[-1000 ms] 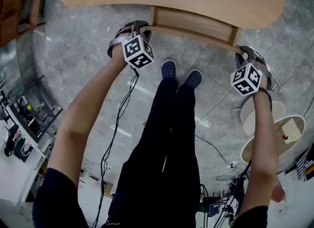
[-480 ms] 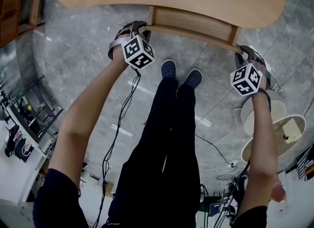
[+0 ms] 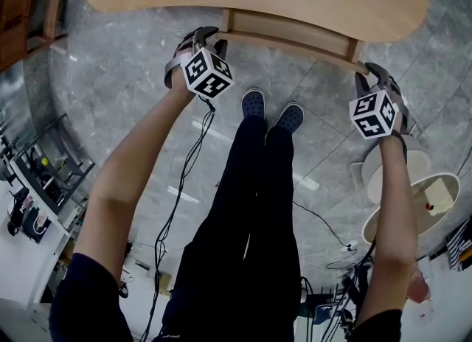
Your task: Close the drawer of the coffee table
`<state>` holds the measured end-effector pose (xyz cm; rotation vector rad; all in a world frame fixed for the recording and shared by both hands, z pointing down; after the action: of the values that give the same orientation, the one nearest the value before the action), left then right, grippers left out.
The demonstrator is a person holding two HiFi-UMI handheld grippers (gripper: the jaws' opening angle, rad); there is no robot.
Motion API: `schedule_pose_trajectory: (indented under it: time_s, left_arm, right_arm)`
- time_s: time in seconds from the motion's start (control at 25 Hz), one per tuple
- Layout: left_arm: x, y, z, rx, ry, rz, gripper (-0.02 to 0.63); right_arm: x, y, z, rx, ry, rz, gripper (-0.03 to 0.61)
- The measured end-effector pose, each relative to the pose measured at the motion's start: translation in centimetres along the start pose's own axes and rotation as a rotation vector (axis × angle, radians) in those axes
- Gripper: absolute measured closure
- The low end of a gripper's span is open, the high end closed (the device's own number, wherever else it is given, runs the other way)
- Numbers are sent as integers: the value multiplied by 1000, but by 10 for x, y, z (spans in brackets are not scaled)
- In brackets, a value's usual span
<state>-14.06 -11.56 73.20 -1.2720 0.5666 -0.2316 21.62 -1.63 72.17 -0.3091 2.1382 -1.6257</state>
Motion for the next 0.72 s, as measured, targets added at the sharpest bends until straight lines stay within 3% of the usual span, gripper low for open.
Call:
schedule_pose_trajectory:
  time_s: [0.32, 0.72]
  left_arm:
    - [11, -3, -14, 20, 135, 12, 492]
    - [11, -6, -16, 32, 195, 21, 492]
  right_arm:
    - [2, -2, 17, -23, -81, 14, 445]
    - [-1, -6, 23, -17, -178, 25, 413]
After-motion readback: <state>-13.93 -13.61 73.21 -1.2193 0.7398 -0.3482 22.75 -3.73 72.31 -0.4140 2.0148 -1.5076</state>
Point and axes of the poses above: the fingertips, and each gripper's own axes: y backward along the fingers, z to its right, x out of its top, the point moved 10 cm from there along y, backward along the fingers, and after that the axes turned 11 degrees about y, right-handed, at the moved point
